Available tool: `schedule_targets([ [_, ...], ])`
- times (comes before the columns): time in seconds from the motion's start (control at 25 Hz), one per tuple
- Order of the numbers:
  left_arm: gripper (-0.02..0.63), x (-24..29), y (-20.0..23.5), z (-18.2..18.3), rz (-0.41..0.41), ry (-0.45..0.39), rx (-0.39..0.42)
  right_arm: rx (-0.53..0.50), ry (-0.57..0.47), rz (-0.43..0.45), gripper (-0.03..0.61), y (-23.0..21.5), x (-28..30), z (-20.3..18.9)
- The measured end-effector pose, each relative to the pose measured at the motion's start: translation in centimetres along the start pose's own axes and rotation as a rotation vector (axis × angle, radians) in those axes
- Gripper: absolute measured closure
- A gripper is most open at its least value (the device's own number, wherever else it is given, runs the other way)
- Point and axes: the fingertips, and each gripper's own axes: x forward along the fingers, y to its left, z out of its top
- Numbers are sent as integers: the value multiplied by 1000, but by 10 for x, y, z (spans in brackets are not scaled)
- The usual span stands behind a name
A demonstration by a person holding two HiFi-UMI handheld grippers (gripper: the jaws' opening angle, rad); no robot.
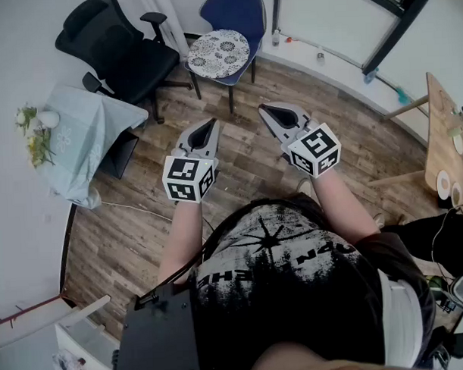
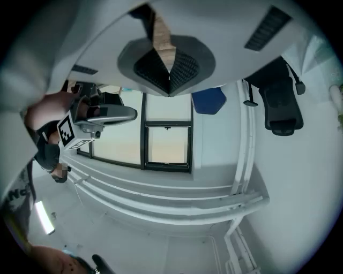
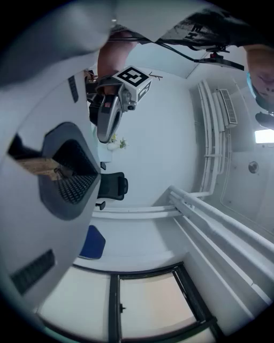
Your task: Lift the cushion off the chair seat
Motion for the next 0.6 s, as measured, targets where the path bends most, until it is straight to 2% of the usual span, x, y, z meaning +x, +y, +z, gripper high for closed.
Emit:
schedule_targets([
  [0.6,601,-1,10,-1,7,-18,-30,8,-1,12,560,4,9,-1],
])
